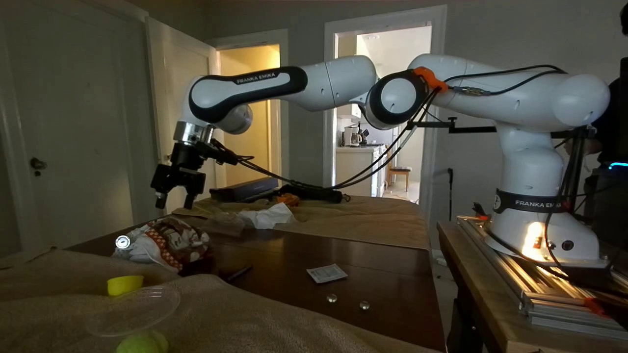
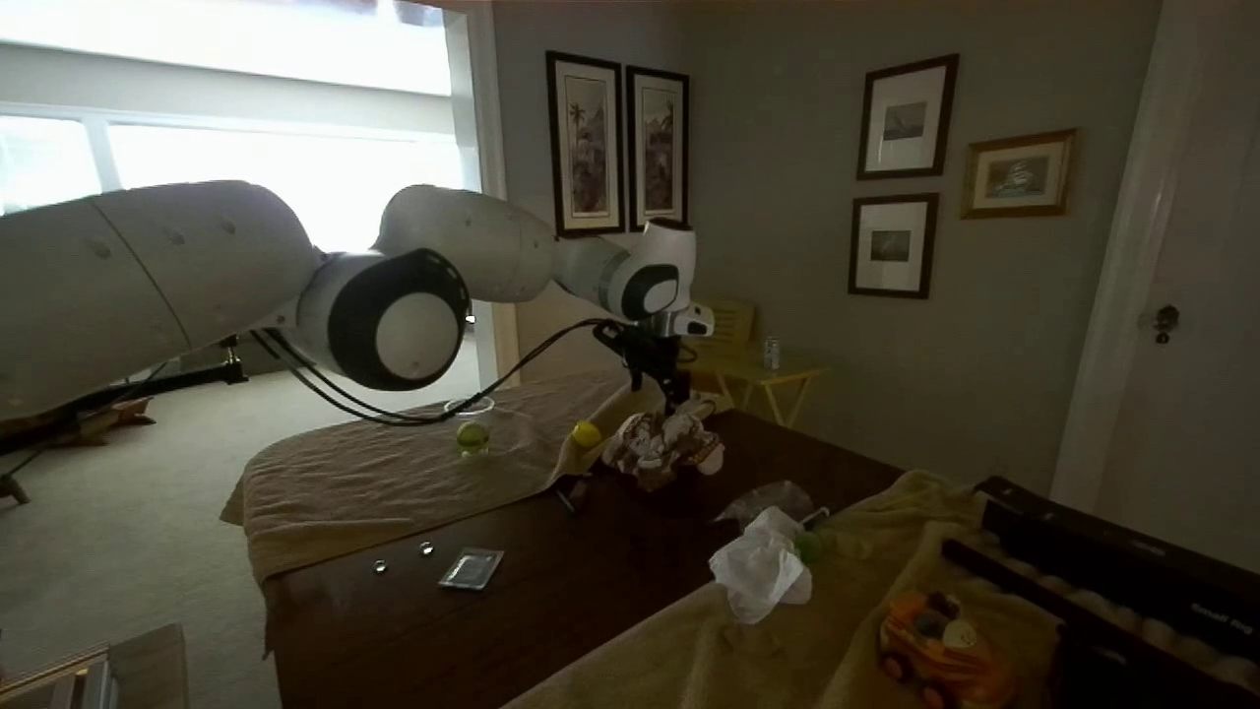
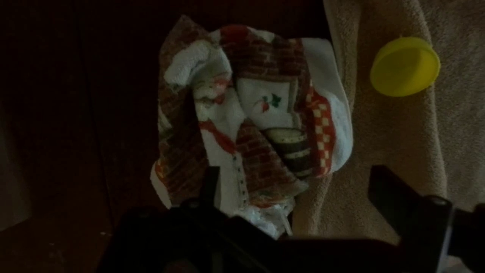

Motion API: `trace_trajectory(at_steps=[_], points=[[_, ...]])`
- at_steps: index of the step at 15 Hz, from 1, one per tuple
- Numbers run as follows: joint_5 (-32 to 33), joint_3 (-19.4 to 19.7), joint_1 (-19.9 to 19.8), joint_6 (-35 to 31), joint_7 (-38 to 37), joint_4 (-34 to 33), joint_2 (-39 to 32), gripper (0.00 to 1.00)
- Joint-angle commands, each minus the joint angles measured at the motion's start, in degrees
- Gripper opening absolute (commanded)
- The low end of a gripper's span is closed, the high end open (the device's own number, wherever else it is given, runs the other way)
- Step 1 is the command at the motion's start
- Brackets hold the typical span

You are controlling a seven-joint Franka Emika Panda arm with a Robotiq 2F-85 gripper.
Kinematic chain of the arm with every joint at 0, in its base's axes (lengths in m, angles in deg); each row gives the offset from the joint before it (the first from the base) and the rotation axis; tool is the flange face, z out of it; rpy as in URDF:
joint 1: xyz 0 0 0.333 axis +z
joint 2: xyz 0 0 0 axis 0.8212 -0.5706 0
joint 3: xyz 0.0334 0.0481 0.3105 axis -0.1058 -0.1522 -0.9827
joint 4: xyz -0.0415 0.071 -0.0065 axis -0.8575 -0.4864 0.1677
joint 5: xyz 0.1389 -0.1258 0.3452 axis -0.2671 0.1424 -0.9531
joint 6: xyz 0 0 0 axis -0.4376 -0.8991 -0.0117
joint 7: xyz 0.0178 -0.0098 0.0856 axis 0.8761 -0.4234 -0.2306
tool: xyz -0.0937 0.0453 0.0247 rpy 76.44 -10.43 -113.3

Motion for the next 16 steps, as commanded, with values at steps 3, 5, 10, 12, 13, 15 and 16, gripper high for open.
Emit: trace_trajectory(at_steps=[3, 5, 10, 12, 13, 15, 16], points=[[-0.06, -1.82, 0.25, -0.91, 0.59, -0.02, -0.18, 1.00], [-0.06, -2.09, 0.29, -0.92, 0.66, -0.05, -0.18, 1.00], [0.21, -1.97, 0.87, -9.48, 3.62, -1.23, -2.12, 1.00], [-0.29, -2.83, 0.81, -12.13, 6.25, -1.06, -2.73, 1.00], [-0.45, -3.19, 0.82, -12.75, 7.02, -0.88, -2.90, 1.00], [-0.56, -3.80, 0.85, -12.73, 7.86, -0.54, -3.18, 1.00], [-0.46, -3.82, 0.92, -12.44, 7.56, -0.41, -3.31, 1.00]])
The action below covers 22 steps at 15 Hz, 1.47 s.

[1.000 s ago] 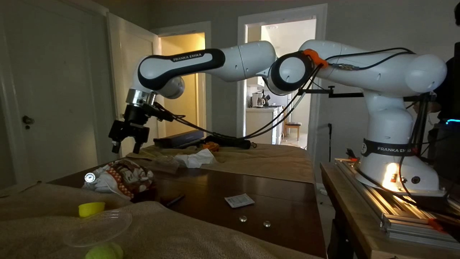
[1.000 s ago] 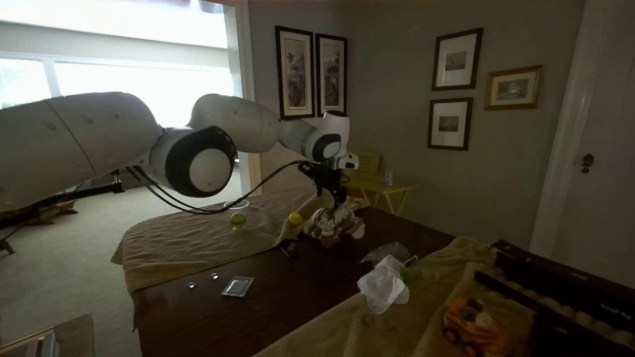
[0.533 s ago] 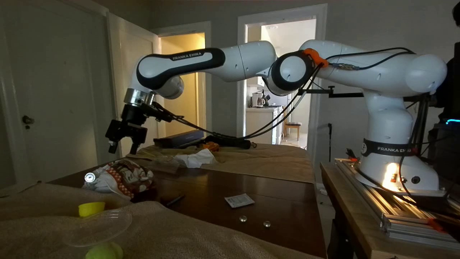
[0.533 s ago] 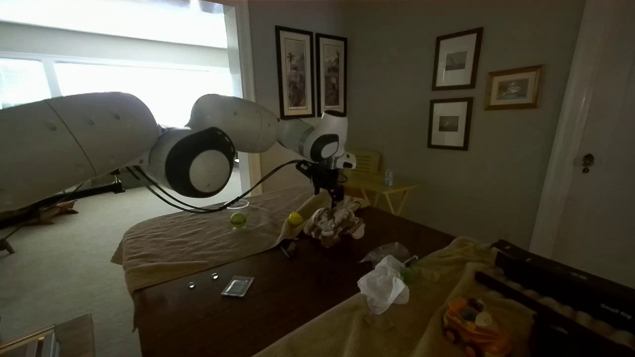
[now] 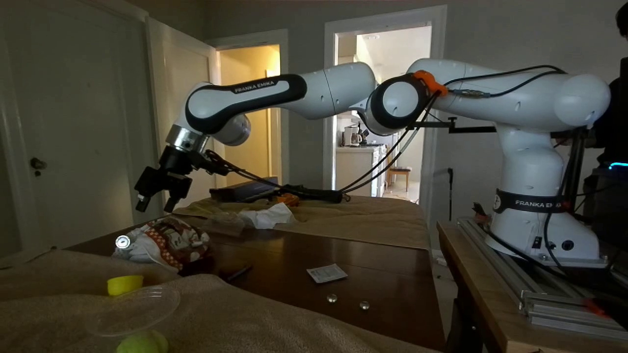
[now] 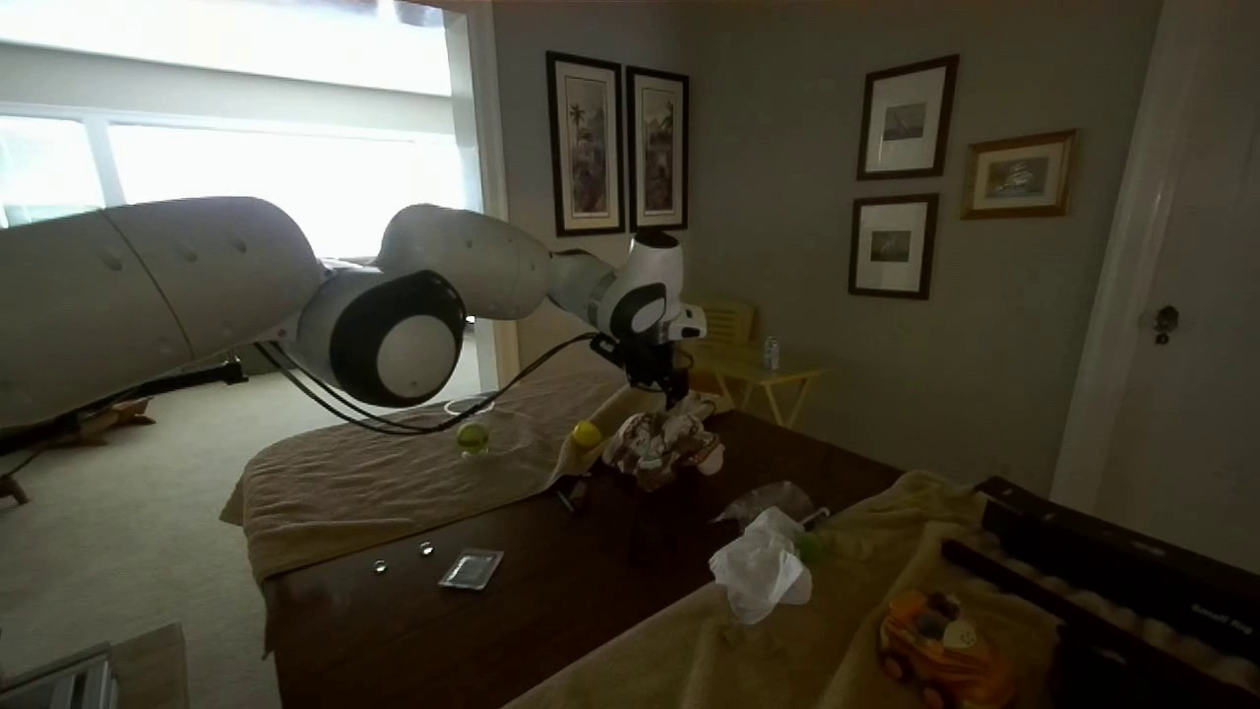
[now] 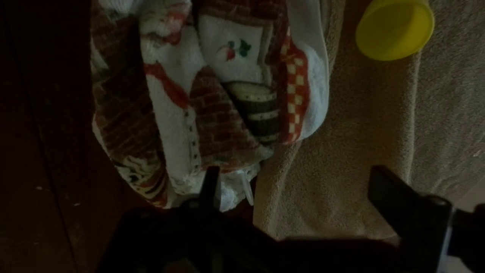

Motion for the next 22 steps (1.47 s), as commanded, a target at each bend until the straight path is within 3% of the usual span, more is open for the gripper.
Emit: trace_trajectory(at_steps=[1, 5, 6, 7, 17, 22], points=[[-0.46, -1.00, 0.15, -0.69, 1.30, -0.40, -1.11, 1.00], [-0.45, -1.38, 0.03, -0.52, 1.44, -0.39, -2.21, 1.00], [-0.38, -1.33, 0.04, -0.49, 1.36, -0.40, -2.52, 0.83], [-0.39, -1.34, 0.02, -0.42, 1.31, -0.38, -2.78, 0.72], [-0.04, -0.93, 0.11, -0.57, 1.06, -0.64, -3.33, 0.02], [0.35, 0.67, -0.68, -2.22, -0.92, -1.16, -1.68, 0.01]])
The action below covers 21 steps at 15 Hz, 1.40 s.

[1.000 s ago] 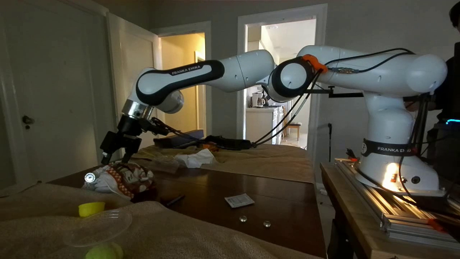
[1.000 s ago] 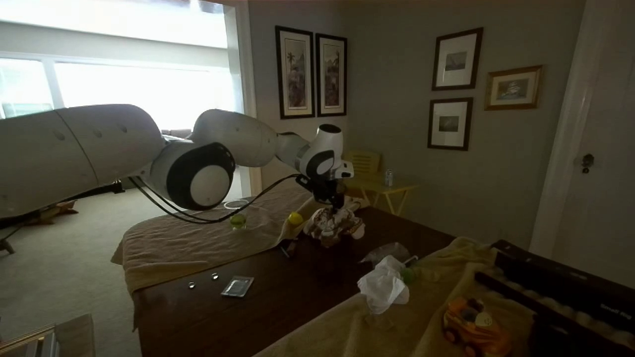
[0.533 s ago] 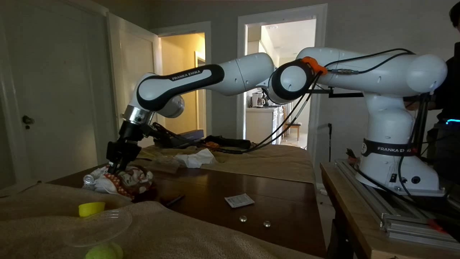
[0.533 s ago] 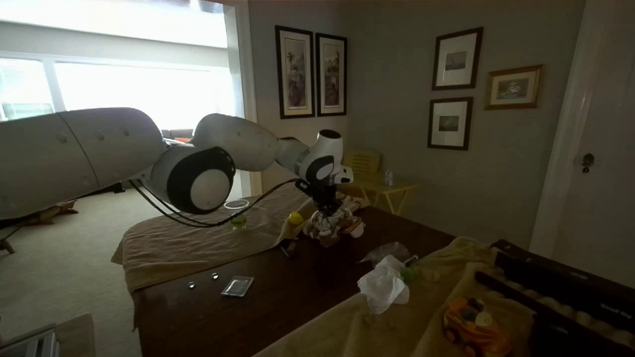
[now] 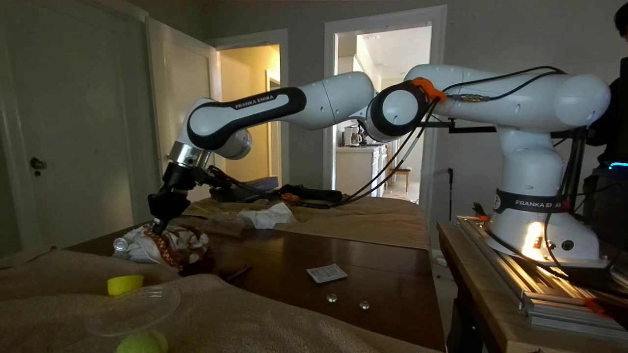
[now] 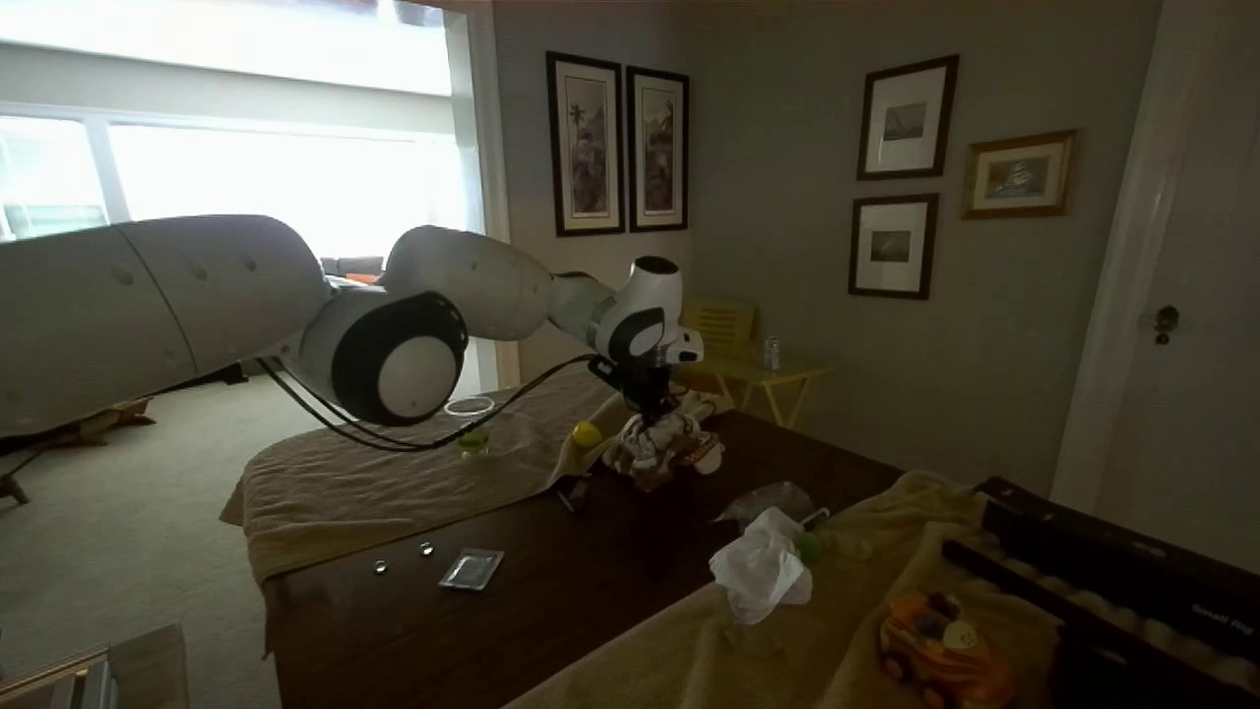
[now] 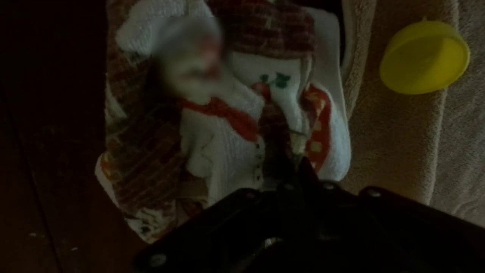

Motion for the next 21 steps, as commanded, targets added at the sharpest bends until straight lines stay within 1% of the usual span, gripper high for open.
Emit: trace_trajectory(at_steps=[1, 5, 8, 11, 13, 16, 17, 19, 20, 21], points=[[0.39, 1.55, -1.01, -2.89, -1.84, -1.36, 1.60, 0.01], [0.67, 5.51, -2.76, -9.33, -7.15, -2.63, 3.46, 0.01], [1.39, 10.45, -3.44, -13.04, -14.58, -2.46, 4.70, 0.01], [1.69, 15.68, -2.82, -14.27, -22.91, -1.67, 5.55, 0.01], [0.55, 14.63, -1.29, -10.85, -21.31, -1.08, 6.03, 0.01], [-1.15, 10.58, 0.72, -2.83, -17.48, -0.22, 7.54, 0.01], [-1.38, 9.89, 1.25, -0.88, -17.63, -0.41, 7.80, 0.01], [-0.90, 9.70, 2.32, 2.32, -19.38, -0.73, 8.43, 0.01], [1.71, 7.63, 1.77, 6.42, -20.83, -7.30, 5.26, 0.01], [1.81, 7.24, 1.76, 7.85, -21.01, -7.94, 5.27, 0.01]])
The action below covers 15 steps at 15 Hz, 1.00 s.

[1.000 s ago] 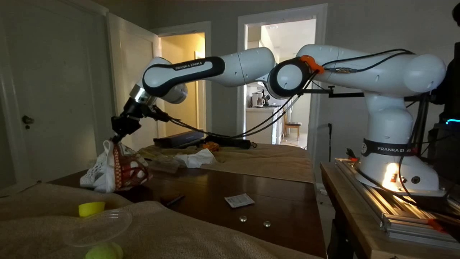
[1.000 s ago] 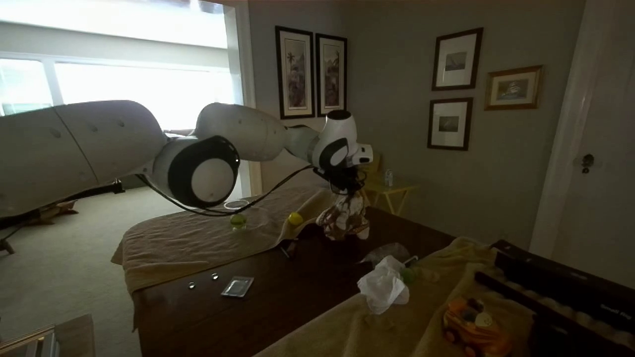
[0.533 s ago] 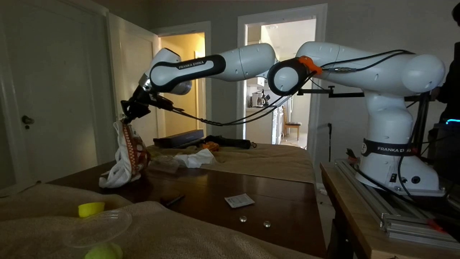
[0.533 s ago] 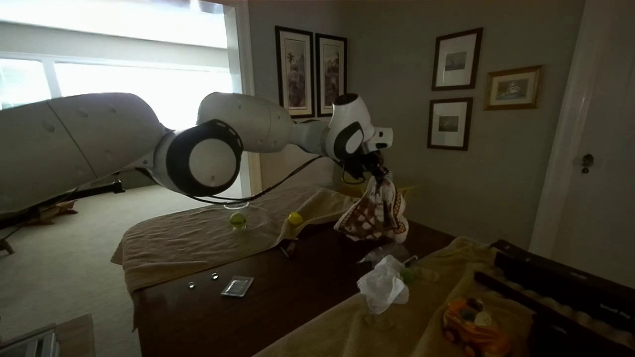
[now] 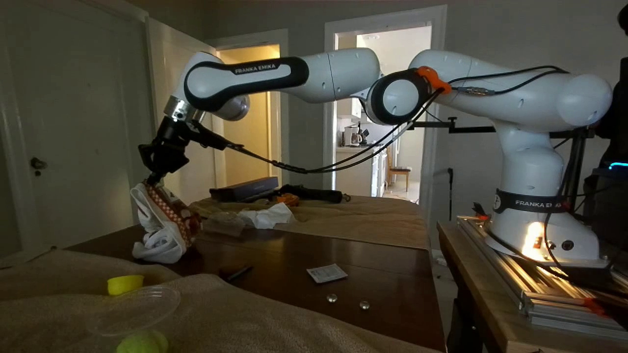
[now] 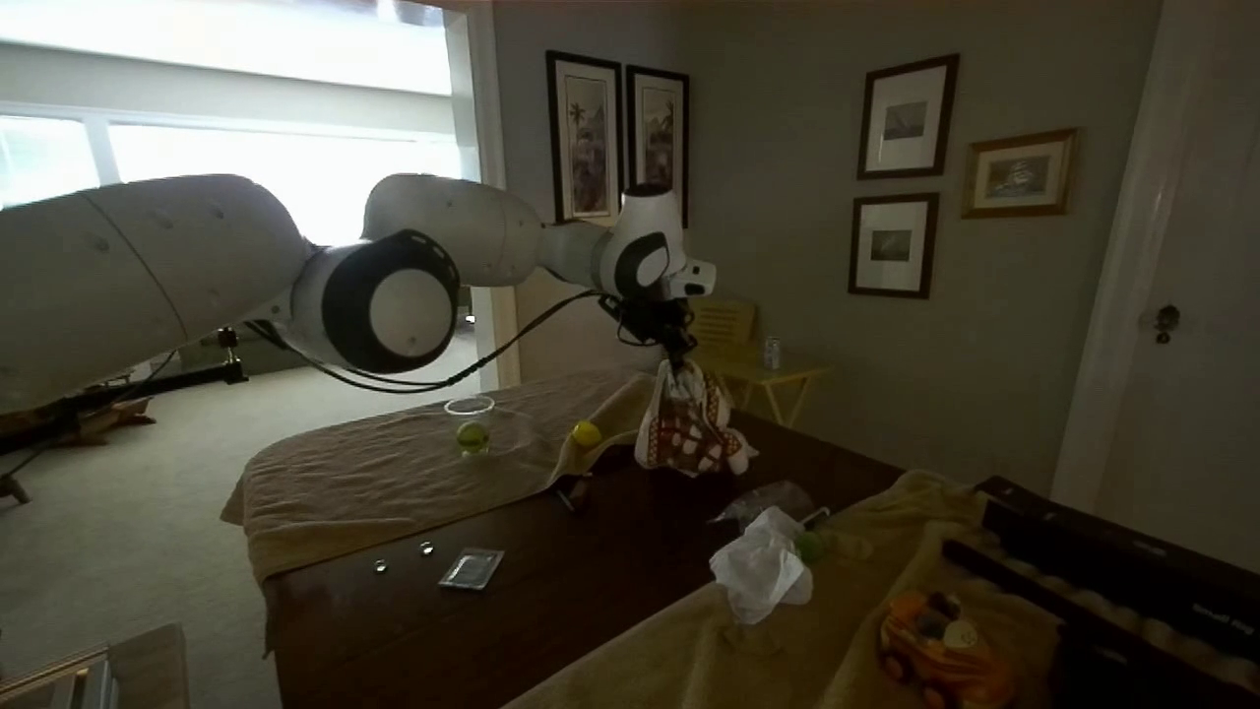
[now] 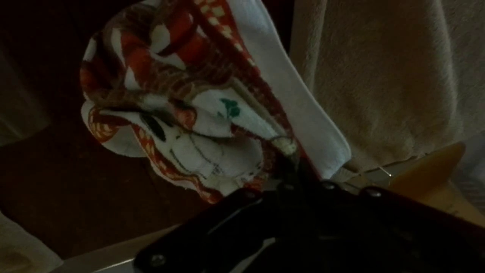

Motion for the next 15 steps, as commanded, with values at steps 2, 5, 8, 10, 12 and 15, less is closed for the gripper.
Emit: trace_trajectory(at_steps=[2, 5, 8, 10, 12, 15], points=[[1.63, -3.31, -1.06, 5.22, -1.55, -1.00, 2.10, 0.01], [1.54, -4.63, -1.79, 3.79, 1.80, -2.12, 2.52, 0.01], [0.89, -7.14, -2.43, 4.25, 8.93, -2.05, 3.50, 0.01], [0.32, -9.53, -2.88, 4.79, 15.96, -2.08, 4.14, 0.01], [0.00, -11.74, -3.14, 5.08, 22.46, -2.15, 4.64, 0.01], [-0.21, -14.48, -3.56, 5.74, 32.12, -2.21, 5.45, 0.01]])
